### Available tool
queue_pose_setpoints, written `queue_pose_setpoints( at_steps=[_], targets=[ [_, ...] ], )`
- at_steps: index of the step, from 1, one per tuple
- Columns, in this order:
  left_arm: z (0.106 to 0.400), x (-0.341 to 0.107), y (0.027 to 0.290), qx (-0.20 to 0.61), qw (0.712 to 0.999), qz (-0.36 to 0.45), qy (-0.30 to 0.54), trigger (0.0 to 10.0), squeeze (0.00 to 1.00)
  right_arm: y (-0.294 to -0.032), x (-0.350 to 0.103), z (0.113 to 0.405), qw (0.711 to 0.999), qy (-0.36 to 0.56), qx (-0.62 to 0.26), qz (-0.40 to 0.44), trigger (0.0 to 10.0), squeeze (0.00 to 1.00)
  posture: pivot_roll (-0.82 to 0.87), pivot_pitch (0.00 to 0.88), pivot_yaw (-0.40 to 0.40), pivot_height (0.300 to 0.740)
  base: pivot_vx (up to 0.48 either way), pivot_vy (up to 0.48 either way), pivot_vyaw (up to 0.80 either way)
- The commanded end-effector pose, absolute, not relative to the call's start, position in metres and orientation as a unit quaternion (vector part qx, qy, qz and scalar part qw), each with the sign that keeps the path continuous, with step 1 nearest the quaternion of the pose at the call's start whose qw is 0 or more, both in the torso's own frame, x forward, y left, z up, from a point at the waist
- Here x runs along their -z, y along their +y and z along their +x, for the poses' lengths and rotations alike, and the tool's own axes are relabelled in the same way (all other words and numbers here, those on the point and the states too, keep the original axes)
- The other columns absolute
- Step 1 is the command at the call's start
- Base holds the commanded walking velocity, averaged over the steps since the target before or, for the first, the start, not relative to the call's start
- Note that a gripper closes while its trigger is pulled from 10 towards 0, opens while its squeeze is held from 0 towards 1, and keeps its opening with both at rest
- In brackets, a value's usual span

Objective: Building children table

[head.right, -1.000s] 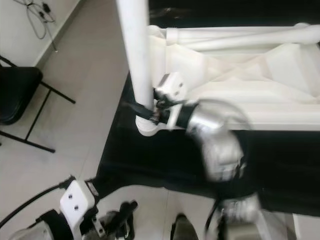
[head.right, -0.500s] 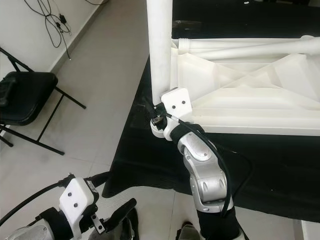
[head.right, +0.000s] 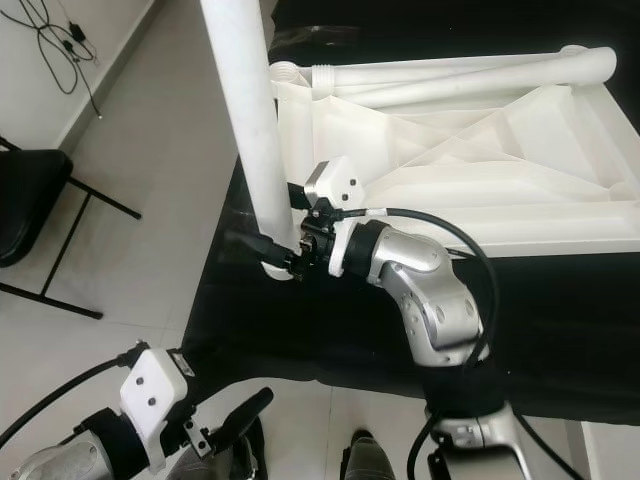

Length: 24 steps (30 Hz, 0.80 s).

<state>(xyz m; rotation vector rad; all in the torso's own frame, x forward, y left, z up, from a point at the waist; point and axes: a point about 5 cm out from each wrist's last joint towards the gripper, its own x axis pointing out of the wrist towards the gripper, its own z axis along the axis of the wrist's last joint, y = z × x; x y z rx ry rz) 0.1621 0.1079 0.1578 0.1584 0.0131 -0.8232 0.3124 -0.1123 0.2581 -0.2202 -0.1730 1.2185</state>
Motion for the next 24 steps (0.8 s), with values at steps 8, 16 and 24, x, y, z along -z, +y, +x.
queue_pose_setpoints(
  at_steps=[8, 16, 24],
  targets=[
    [0.162, -0.15, 0.108, 0.395, 0.915, 0.073, 0.018, 10.0, 0.0, -0.093, -0.262, 0.323, 0.743, -0.078, -0.659, -0.09, 0.0, 0.0, -0.01, 0.286, 0.043, 0.74, 0.0, 0.0, 0.0],
    [0.161, -0.15, 0.108, 0.38, 0.922, 0.07, 0.012, 10.0, 0.0, -0.104, -0.256, 0.329, 0.746, -0.069, -0.656, -0.092, 0.0, 0.0, -0.01, 0.283, 0.039, 0.74, 0.0, 0.0, 0.0],
    [0.162, -0.152, 0.111, 0.358, 0.931, 0.076, 0.004, 10.0, 0.0, -0.116, -0.228, 0.312, 0.836, -0.043, -0.543, -0.065, 0.0, 0.0, -0.02, 0.284, 0.035, 0.74, 0.0, 0.0, 0.0]
  ],
)
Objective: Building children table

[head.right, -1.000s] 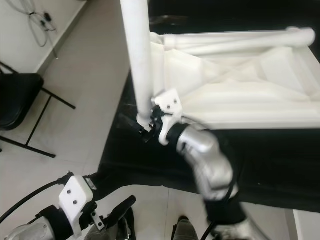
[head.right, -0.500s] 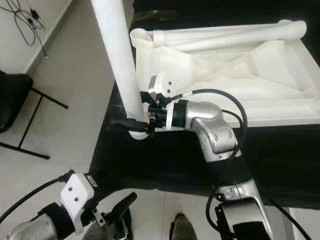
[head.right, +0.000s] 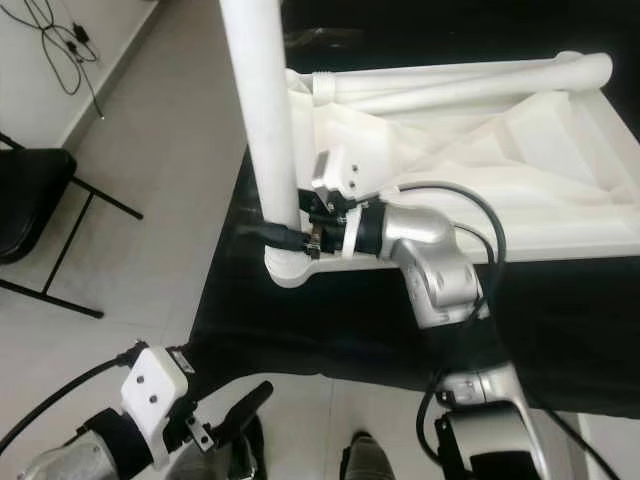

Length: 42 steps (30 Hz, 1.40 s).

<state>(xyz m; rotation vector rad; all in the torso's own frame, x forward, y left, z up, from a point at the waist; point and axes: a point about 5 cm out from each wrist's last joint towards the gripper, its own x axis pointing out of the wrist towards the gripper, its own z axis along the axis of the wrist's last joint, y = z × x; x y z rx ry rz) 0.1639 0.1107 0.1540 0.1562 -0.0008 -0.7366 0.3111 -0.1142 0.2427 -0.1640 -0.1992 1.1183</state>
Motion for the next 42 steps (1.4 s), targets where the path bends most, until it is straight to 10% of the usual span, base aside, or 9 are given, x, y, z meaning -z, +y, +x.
queue_pose_setpoints(
  at_steps=[1, 4, 11, 12, 18, 19, 26, 27, 42],
  targets=[
    [0.162, -0.152, 0.114, 0.345, 0.935, 0.081, -0.001, 10.0, 0.0, -0.12, -0.213, 0.315, 0.913, -0.029, -0.399, -0.086, 0.0, 0.0, -0.01, 0.282, 0.042, 0.74, 0.0, 0.0, 0.0],
    [0.162, -0.154, 0.119, 0.32, 0.943, 0.087, -0.009, 10.0, 0.0, -0.13, -0.191, 0.302, 0.974, 0.004, -0.208, -0.092, 0.0, 0.0, -0.02, 0.284, 0.042, 0.74, 0.0, 0.0, 0.0],
    [0.159, -0.157, 0.125, 0.254, 0.964, 0.077, -0.029, 10.0, 0.0, -0.12, -0.175, 0.288, 0.971, 0.029, -0.219, -0.088, 0.0, 0.0, -0.01, 0.257, 0.038, 0.74, 0.0, 0.0, 0.0],
    [0.158, -0.157, 0.125, 0.252, 0.964, 0.076, -0.03, 10.0, 0.0, -0.118, -0.177, 0.292, 0.971, 0.027, -0.225, -0.083, 10.0, 0.0, -0.01, 0.252, 0.033, 0.74, 0.0, 0.0, 0.0],
    [0.159, -0.158, 0.125, 0.236, 0.967, 0.081, -0.042, 10.0, 0.0, -0.113, -0.184, 0.303, 0.962, 0.014, -0.261, -0.082, 10.0, 0.02, -0.01, 0.24, 0.031, 0.74, 0.0, 0.0, 0.0],
    [0.159, -0.158, 0.125, 0.229, 0.969, 0.082, -0.047, 10.0, 0.0, -0.112, -0.186, 0.307, 0.959, 0.014, -0.273, -0.079, 10.0, 1.0, -0.01, 0.24, 0.031, 0.74, 0.0, 0.0, 0.0],
    [0.161, -0.157, 0.119, 0.247, 0.966, 0.059, -0.052, 10.0, 0.0, -0.122, -0.187, 0.334, 0.931, 0.033, -0.35, -0.097, 10.0, 1.0, 0.0, 0.233, 0.025, 0.74, 0.0, 0.0, 0.0],
    [0.161, -0.157, 0.116, 0.263, 0.962, 0.049, -0.053, 10.0, 0.0, -0.12, -0.188, 0.337, 0.913, 0.032, -0.396, -0.089, 10.0, 0.0, 0.01, 0.235, 0.022, 0.74, 0.0, 0.0, 0.0],
    [0.161, -0.155, 0.111, 0.286, 0.957, -0.009, -0.05, 10.0, 0.0, -0.101, -0.235, 0.348, 0.77, -0.028, -0.636, -0.053, 10.0, 0.0, 0.0, 0.242, 0.01, 0.74, 0.0, 0.0, 0.0]
  ],
)
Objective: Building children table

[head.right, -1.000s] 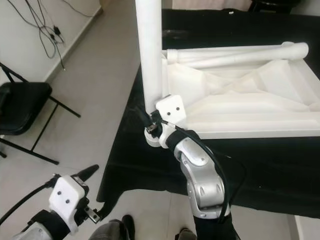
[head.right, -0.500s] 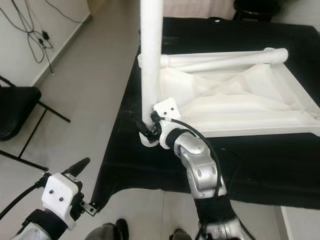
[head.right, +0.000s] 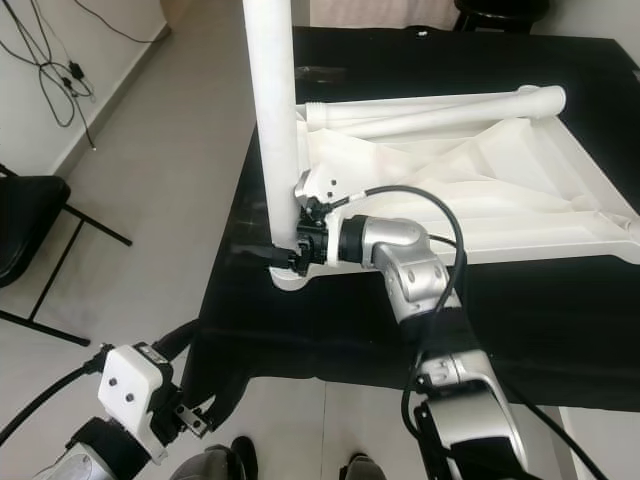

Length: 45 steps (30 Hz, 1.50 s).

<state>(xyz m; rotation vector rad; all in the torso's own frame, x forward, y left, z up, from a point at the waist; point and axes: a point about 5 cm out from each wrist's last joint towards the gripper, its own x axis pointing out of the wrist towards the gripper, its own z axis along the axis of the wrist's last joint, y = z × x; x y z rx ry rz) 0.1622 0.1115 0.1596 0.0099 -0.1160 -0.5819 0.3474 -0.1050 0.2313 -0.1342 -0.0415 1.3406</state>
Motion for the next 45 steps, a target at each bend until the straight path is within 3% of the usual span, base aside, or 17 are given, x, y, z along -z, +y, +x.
queue_pose_setpoints(
  at_steps=[1, 2, 3, 5, 6, 12, 17, 20, 21, 22, 23, 26, 38, 39, 40, 43, 45],
  targets=[
    [0.161, -0.155, 0.111, 0.286, 0.957, -0.009, -0.05, 10.0, 0.0, -0.101, -0.235, 0.348, 0.77, -0.028, -0.636, -0.053, 10.0, 0.0, 0.0, 0.242, 0.01, 0.74, 0.0, 0.0, 0.0],
    [0.161, -0.155, 0.111, 0.287, 0.957, -0.011, -0.05, 10.0, 0.0, -0.099, -0.24, 0.351, 0.764, -0.035, -0.643, -0.046, 10.0, 0.0, 0.0, 0.244, 0.015, 0.74, 0.0, 0.0, 0.0],
    [0.161, -0.155, 0.111, 0.288, 0.956, -0.013, -0.049, 10.0, 0.0, -0.097, -0.246, 0.354, 0.755, -0.044, -0.653, -0.035, 1.4, 0.0, 0.0, 0.245, 0.017, 0.74, 0.0, 0.0, 0.0],
    [0.161, -0.155, 0.111, 0.289, 0.956, -0.014, -0.049, 10.0, 0.0, -0.096, -0.249, 0.355, 0.749, -0.051, -0.659, -0.029, 1.4, 0.0, 0.0, 0.245, 0.017, 0.74, 0.0, 0.0, 0.0],
    [0.161, -0.155, 0.111, 0.291, 0.955, -0.014, -0.049, 10.0, 0.0, -0.095, -0.251, 0.355, 0.741, -0.054, -0.668, -0.028, 0.0, 0.0, 0.0, 0.245, 0.018, 0.74, 0.0, 0.0, 0.0],
    [0.161, -0.155, 0.111, 0.292, 0.955, -0.014, -0.049, 10.0, 0.0, -0.096, -0.25, 0.352, 0.73, -0.057, -0.68, -0.03, 0.0, 0.0, 0.0, 0.251, 0.023, 0.74, 0.0, 0.0, 0.0],
    [0.163, -0.156, 0.112, 0.291, 0.955, -0.016, -0.05, 10.0, 0.0, -0.108, -0.239, 0.349, 0.761, -0.054, -0.646, -0.034, 0.0, 0.0, -0.01, 0.254, 0.017, 0.74, 0.0, 0.0, 0.0],
    [0.163, -0.156, 0.113, 0.291, 0.955, -0.017, -0.051, 10.0, 0.0, -0.119, -0.222, 0.341, 0.834, -0.052, -0.548, -0.031, 0.0, 0.0, -0.02, 0.262, 0.008, 0.74, 0.0, 0.0, 0.0],
    [0.164, -0.156, 0.114, 0.29, 0.955, -0.018, -0.052, 10.0, 0.0, -0.126, -0.205, 0.344, 0.932, -0.039, -0.356, -0.052, 0.0, 0.0, -0.04, 0.264, 0.016, 0.74, 0.0, 0.0, 0.0],
    [0.164, -0.156, 0.114, 0.29, 0.955, -0.018, -0.052, 10.0, 0.0, -0.126, -0.205, 0.344, 0.932, -0.039, -0.356, -0.052, 0.0, 0.0, -0.04, 0.264, 0.016, 0.74, 0.0, 0.0, 0.0],
    [0.164, -0.156, 0.115, 0.29, 0.955, -0.017, -0.052, 10.0, 0.0, -0.136, -0.19, 0.337, 0.968, -0.016, -0.239, -0.076, 0.0, 0.0, -0.04, 0.264, 0.016, 0.74, 0.0, 0.0, 0.0],
    [0.166, -0.156, 0.116, 0.29, 0.955, -0.017, -0.053, 10.0, 0.0, -0.138, -0.173, 0.314, 0.983, 0.011, -0.164, -0.078, 0.0, 0.0, -0.05, 0.262, 0.022, 0.74, 0.0, 0.0, 0.0],
    [0.173, -0.154, 0.116, 0.29, 0.955, -0.013, -0.055, 10.0, 0.0, -0.111, -0.166, 0.316, 0.974, 0.012, -0.214, -0.075, 0.2, 0.0, -0.04, 0.226, 0.023, 0.74, 0.0, 0.0, 0.0],
    [0.174, -0.153, 0.116, 0.288, 0.956, -0.013, -0.056, 10.0, 0.0, -0.106, -0.174, 0.315, 0.972, 0.0, -0.225, -0.068, 10.0, 0.44, -0.04, 0.222, 0.025, 0.74, 0.0, 0.0, 0.0],
    [0.175, -0.153, 0.117, 0.286, 0.956, -0.013, -0.057, 10.0, 0.0, -0.1, -0.185, 0.316, 0.965, -0.019, -0.259, -0.046, 10.0, 0.98, -0.03, 0.219, 0.028, 0.74, 0.0, 0.0, 0.0],
    [0.176, -0.153, 0.117, 0.286, 0.956, -0.013, -0.057, 10.0, 0.0, -0.093, -0.197, 0.316, 0.945, -0.034, -0.324, -0.026, 10.0, 1.0, -0.03, 0.218, 0.03, 0.74, 0.0, 0.0, 0.0],
    [0.177, -0.152, 0.117, 0.29, 0.955, -0.013, -0.056, 10.0, 0.0, -0.088, -0.219, 0.313, 0.888, -0.06, -0.456, -0.022, 10.0, 1.0, -0.01, 0.209, 0.035, 0.74, 0.0, 0.0, 0.0]
  ],
)
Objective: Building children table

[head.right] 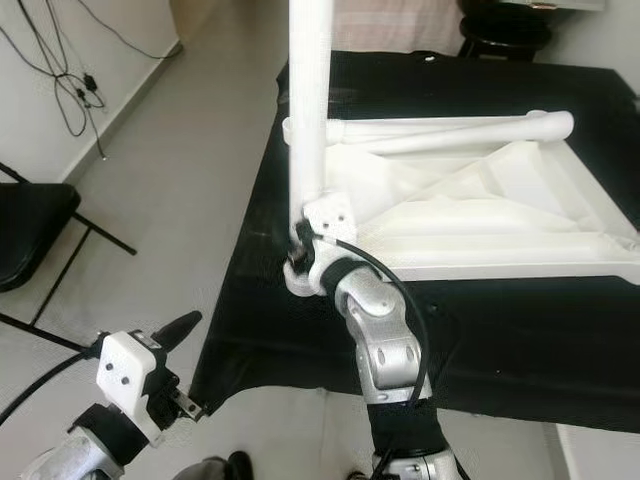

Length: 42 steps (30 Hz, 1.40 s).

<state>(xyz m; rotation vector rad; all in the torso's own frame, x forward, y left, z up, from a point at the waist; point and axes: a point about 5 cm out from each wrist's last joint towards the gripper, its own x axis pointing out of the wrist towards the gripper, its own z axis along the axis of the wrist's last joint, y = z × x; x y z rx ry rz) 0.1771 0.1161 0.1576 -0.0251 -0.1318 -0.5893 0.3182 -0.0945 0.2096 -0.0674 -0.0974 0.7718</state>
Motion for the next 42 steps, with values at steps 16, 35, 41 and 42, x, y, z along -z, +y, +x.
queue_pose_setpoints(
  at_steps=[16, 35, 41, 42],
  targets=[
    [0.173, -0.154, 0.112, 0.291, 0.955, -0.013, -0.058, 10.0, 0.0, -0.092, -0.243, 0.332, 0.746, -0.052, -0.654, -0.112, 10.0, 0.0, 0.03, 0.221, 0.014, 0.74, 0.0, 0.0, 0.0],
    [0.167, -0.154, 0.108, 0.293, 0.954, -0.017, -0.056, 10.0, 0.0, -0.107, -0.236, 0.332, 0.746, -0.05, -0.662, -0.054, 0.0, 0.0, -0.01, 0.247, 0.011, 0.74, 0.0, 0.0, 0.0],
    [0.167, -0.155, 0.11, 0.295, 0.954, -0.018, -0.055, 10.0, 0.0, -0.104, -0.216, 0.319, 0.838, -0.048, -0.543, -0.026, 0.0, 0.0, -0.03, 0.253, 0.015, 0.74, 0.0, 0.0, 0.0],
    [0.168, -0.155, 0.111, 0.295, 0.954, -0.018, -0.055, 10.0, 0.0, -0.12, -0.192, 0.321, 0.95, -0.008, -0.297, -0.1, 0.0, 0.0, -0.05, 0.258, 0.025, 0.74, 0.0, 0.0, 0.0]
  ],
)
